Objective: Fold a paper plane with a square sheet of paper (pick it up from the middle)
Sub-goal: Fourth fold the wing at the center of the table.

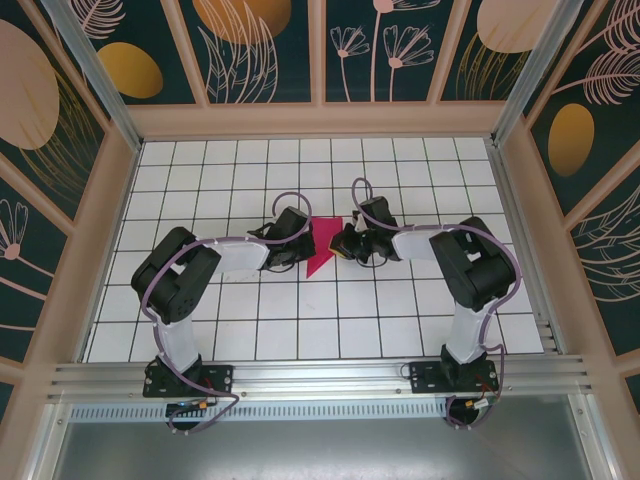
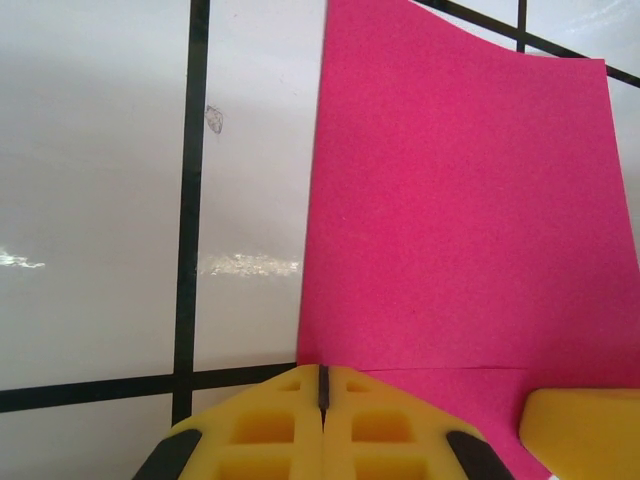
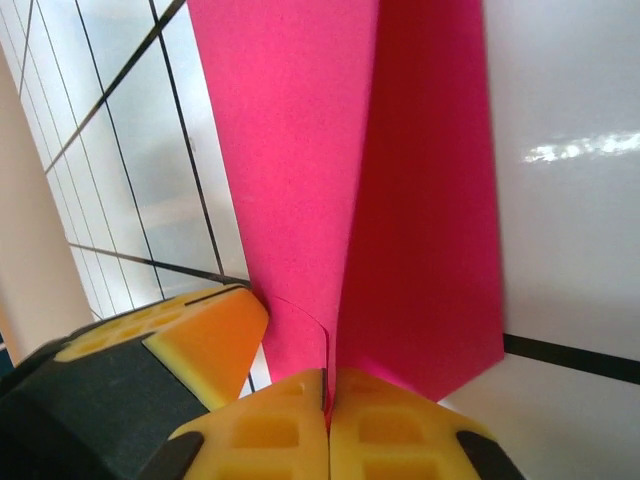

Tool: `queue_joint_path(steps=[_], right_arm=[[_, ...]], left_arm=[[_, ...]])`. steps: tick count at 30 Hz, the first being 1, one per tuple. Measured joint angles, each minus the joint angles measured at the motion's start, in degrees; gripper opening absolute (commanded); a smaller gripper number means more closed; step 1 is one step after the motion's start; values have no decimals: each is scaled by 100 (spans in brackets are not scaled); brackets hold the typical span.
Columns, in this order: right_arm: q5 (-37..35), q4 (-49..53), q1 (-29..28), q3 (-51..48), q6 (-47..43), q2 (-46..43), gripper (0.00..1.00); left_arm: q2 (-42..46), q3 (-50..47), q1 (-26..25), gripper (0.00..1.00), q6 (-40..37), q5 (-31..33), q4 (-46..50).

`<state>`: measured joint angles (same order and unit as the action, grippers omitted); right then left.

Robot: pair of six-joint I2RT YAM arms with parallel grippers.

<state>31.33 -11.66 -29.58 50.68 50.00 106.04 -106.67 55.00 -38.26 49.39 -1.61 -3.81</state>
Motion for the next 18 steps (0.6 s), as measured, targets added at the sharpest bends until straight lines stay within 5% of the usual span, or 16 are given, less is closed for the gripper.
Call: queue_joint_path(steps=[12,18], right_arm=[[-713,293,0,-103,-7,-1051,0],[-1307,564,-118,-81,186,-1705,0]], left_arm=[[1165,127,0,42,-186,120,387],[2041,-2,0,51,-398,356,302]])
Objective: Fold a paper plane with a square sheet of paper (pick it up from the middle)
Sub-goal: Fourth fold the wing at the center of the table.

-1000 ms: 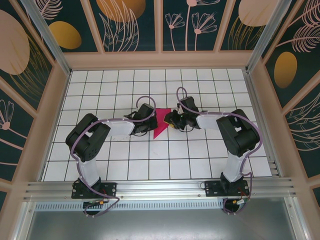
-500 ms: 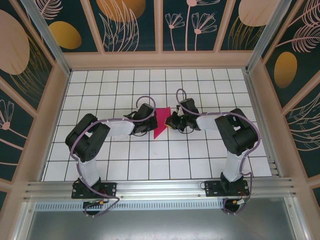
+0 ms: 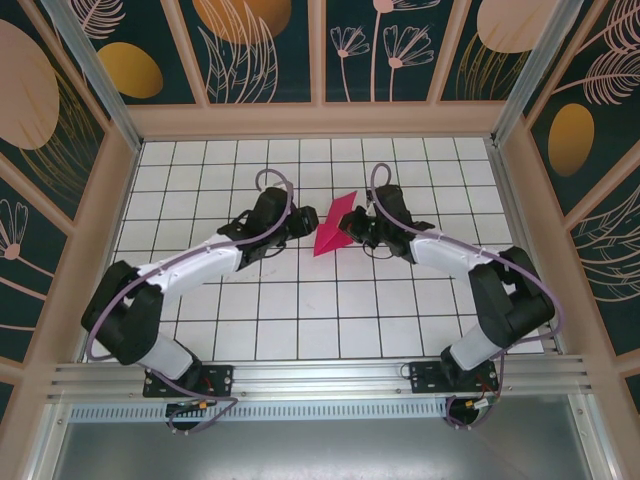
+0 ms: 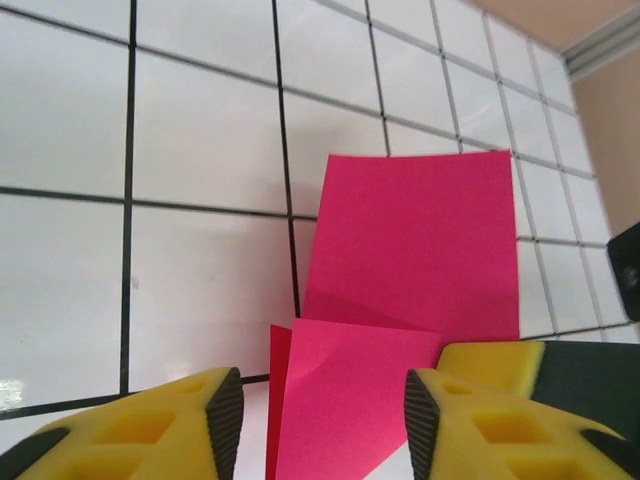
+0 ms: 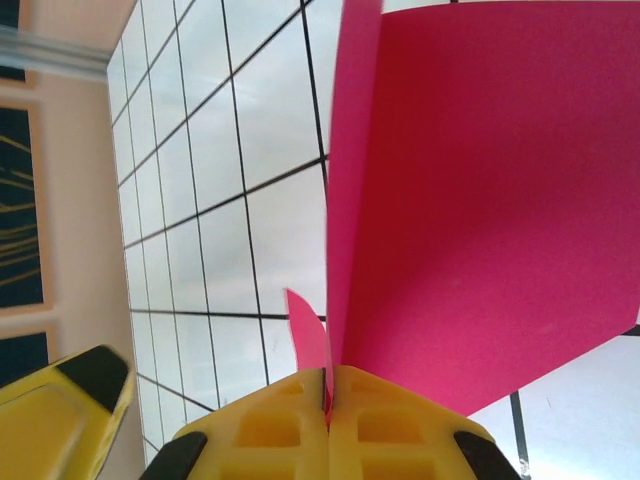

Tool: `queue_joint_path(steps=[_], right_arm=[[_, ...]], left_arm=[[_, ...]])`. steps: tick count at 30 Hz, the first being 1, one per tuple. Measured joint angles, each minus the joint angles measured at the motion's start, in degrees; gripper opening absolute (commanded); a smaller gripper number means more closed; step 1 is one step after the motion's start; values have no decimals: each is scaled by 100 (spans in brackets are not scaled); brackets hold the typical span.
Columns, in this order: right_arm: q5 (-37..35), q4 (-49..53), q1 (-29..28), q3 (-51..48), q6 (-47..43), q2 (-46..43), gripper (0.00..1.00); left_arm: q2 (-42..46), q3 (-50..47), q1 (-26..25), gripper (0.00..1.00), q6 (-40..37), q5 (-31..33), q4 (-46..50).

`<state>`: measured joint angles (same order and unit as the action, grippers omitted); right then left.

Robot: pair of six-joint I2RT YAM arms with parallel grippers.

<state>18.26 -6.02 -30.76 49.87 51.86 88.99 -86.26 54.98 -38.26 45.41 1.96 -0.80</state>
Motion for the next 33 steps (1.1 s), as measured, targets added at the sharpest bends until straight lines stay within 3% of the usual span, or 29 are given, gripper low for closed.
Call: queue_joint_path(steps=[6,13,25,33], right_arm=[[-647,372,-474,142,730,24,0],[-1182,483,-782,260,1698,400,0],[-1698,664,-953,260,2789,730,0],[-1725,802,-953,260,2992,734,0]], left_arm=[[557,-647,0,66,-387,96,-391],[752,-1716,0,81,-1397,-157,-1318],[131,-2258,0,77,-3292,-807,-2975],[-332,-2605,0,74,-4299,-1182,-3681]])
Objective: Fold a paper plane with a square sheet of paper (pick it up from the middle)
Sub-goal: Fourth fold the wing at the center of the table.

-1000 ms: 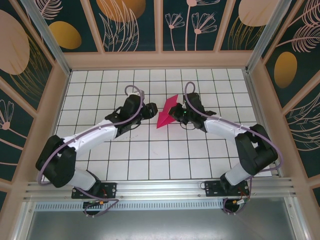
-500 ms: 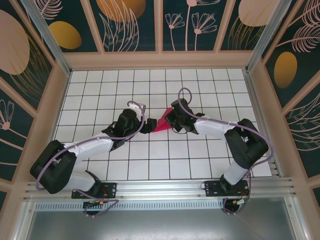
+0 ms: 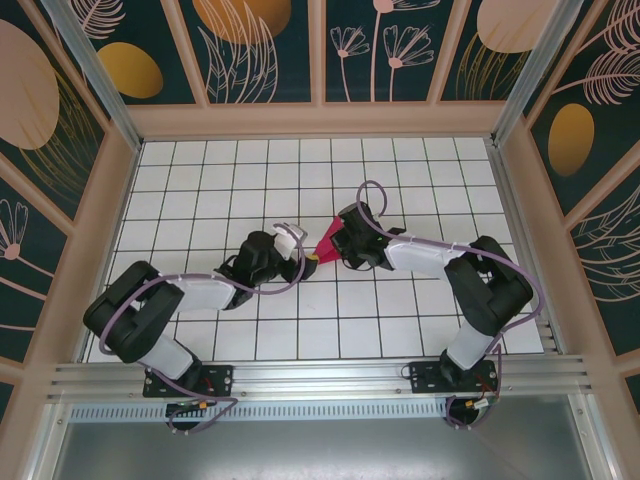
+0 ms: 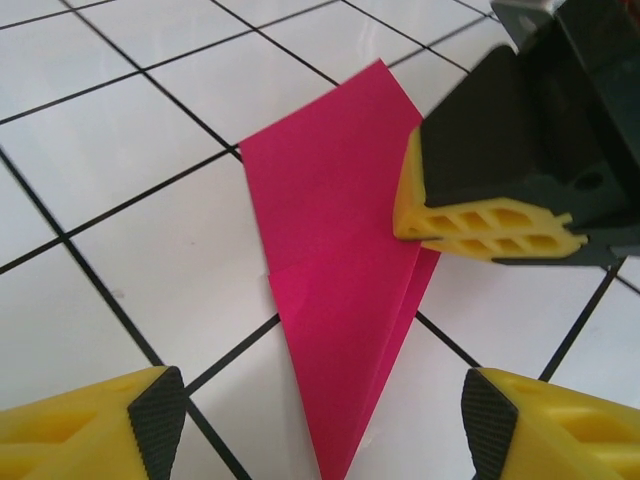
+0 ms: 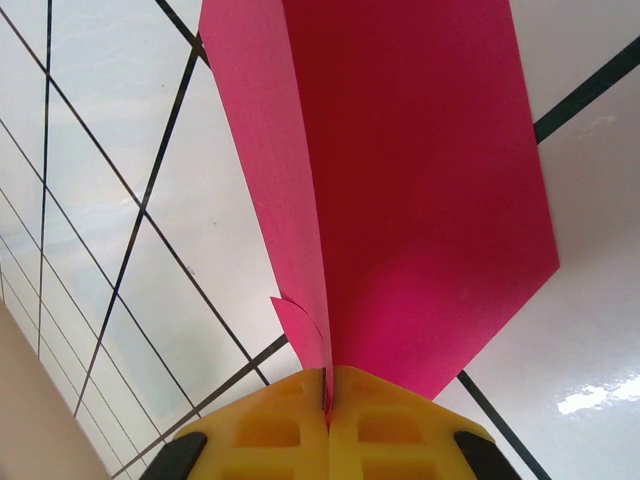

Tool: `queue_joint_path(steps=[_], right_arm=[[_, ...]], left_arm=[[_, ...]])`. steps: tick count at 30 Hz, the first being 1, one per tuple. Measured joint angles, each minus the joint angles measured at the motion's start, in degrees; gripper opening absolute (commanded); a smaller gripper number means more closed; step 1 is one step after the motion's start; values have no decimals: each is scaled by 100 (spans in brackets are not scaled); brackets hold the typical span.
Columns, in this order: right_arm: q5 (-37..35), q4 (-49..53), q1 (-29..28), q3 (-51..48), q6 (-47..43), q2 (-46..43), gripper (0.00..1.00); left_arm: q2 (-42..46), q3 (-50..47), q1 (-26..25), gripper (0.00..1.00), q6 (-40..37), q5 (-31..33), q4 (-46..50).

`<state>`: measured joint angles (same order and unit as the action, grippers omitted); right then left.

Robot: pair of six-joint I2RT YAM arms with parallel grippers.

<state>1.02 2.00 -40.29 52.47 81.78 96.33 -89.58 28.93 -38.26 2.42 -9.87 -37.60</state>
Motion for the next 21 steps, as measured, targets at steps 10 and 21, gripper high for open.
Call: queue_joint_path(steps=[10,21], right_arm=[[205,-2,85,0,-52,0,0],[699,46,323,203,-391,72,0]], left_arm=[[-625,28,0,57,-979,-411,-608],[-1429,144,0,46,-1252,-470,-1285]])
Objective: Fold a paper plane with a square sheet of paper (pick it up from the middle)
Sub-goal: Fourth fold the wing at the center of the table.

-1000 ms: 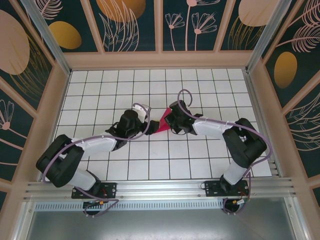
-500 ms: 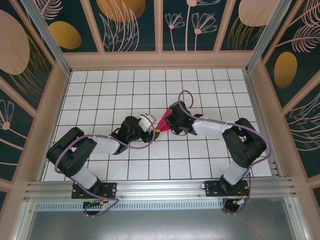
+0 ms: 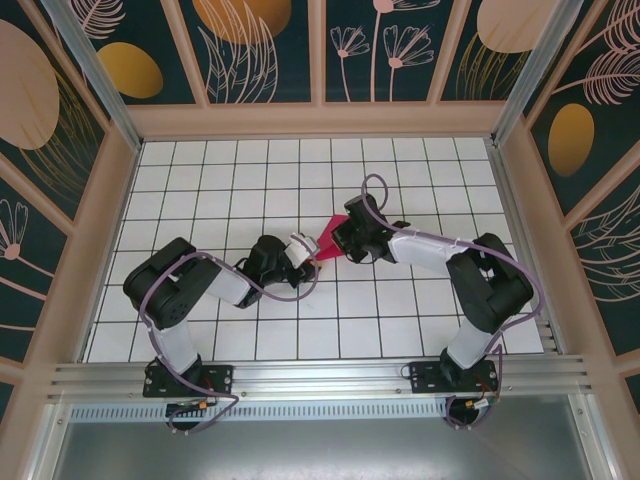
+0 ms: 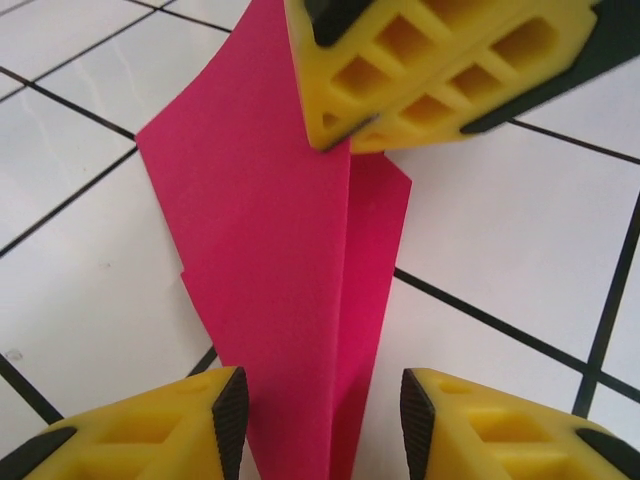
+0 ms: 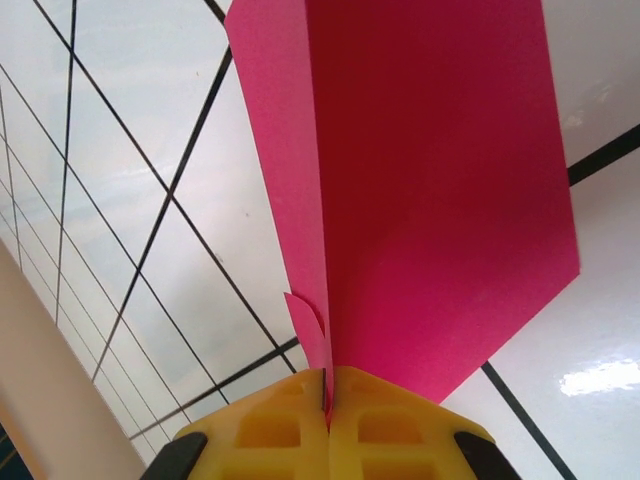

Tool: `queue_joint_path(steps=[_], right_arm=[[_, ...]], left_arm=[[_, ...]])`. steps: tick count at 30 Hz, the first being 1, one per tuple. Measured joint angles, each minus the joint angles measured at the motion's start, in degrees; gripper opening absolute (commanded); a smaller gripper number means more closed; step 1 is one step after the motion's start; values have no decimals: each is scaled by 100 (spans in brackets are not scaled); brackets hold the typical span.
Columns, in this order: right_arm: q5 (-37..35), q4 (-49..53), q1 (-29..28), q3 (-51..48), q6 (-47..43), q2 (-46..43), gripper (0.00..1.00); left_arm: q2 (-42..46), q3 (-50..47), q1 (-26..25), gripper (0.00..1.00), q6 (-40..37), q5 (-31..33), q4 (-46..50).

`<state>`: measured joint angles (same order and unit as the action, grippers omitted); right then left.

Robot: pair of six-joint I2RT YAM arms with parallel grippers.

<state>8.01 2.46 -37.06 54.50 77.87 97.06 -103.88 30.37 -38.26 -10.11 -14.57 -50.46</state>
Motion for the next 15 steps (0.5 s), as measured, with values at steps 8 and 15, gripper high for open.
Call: queue_joint_path(steps=[8,15], right_arm=[[293,-2,0,11,-109,142,0],[413,-2,0,17,-129,160,0]], left_arm=[[-122,223,0,34,-111,-26,-94],[-195,358,0,24,-190,-63,-68]])
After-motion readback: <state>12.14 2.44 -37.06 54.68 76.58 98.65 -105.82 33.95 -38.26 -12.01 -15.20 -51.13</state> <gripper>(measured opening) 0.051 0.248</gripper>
